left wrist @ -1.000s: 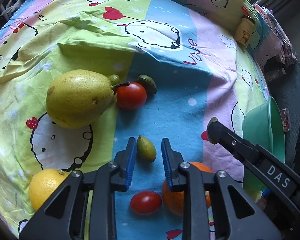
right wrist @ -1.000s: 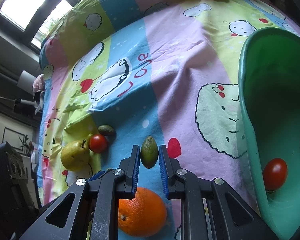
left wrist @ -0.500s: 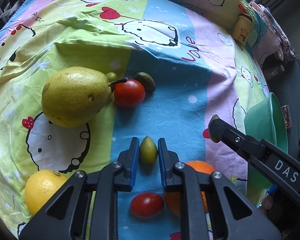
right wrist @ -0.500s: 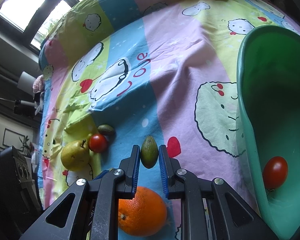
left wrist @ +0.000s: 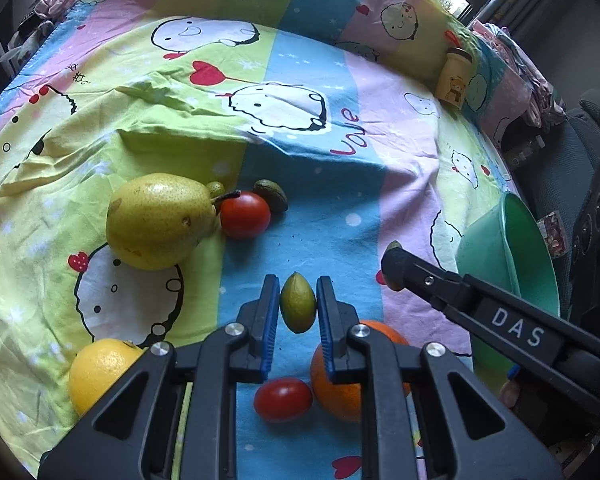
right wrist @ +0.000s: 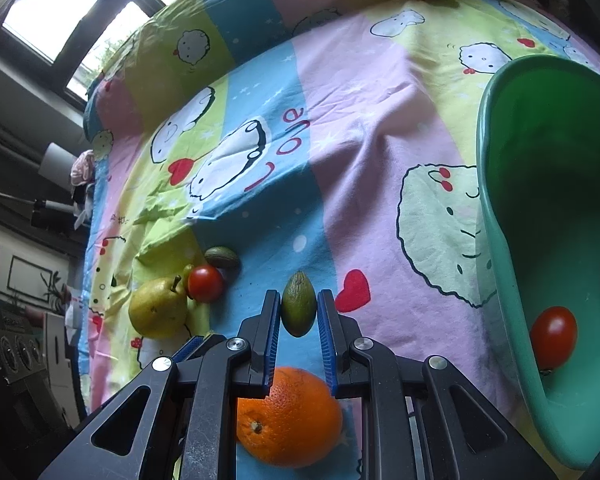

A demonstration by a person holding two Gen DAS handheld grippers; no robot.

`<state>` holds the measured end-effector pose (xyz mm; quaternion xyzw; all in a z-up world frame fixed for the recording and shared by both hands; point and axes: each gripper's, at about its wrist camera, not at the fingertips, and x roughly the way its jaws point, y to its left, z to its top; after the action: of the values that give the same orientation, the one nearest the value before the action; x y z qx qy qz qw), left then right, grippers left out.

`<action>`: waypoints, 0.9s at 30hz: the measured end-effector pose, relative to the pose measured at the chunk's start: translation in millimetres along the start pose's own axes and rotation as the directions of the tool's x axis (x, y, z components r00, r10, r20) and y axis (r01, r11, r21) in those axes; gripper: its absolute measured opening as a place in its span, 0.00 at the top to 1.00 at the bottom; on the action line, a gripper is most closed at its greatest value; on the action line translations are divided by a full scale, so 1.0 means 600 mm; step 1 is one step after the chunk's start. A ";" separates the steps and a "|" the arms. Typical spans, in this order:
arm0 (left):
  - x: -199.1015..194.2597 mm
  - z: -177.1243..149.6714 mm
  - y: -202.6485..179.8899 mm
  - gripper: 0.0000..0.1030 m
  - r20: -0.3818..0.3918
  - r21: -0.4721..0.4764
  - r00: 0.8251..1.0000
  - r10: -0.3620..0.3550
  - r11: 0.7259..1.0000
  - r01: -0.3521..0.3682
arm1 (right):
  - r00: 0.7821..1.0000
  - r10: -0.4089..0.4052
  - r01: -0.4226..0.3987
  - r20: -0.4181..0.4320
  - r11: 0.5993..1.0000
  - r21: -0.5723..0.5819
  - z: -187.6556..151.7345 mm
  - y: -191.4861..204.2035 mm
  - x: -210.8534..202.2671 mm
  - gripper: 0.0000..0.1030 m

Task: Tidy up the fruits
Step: 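Lift the green fruit with the right gripper and carry it toward the basin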

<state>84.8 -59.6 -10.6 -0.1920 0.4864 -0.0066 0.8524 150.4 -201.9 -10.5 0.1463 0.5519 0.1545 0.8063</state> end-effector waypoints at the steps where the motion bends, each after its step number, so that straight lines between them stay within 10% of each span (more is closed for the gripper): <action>1: -0.003 0.001 -0.003 0.82 0.012 0.003 1.000 -0.001 1.000 0.001 | 1.000 0.003 -0.003 0.004 1.000 -0.002 0.000 0.001 -0.002 0.80; 27: -0.098 -0.001 -0.029 0.82 0.275 0.059 0.957 -0.097 0.995 0.083 | 0.981 -0.029 0.037 0.193 0.998 -0.040 -0.012 0.016 -0.077 0.80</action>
<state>56.4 -64.0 43.5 -0.1928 0.3525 -0.0299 0.9152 127.2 -211.7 29.8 0.1336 0.4704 0.1382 0.8613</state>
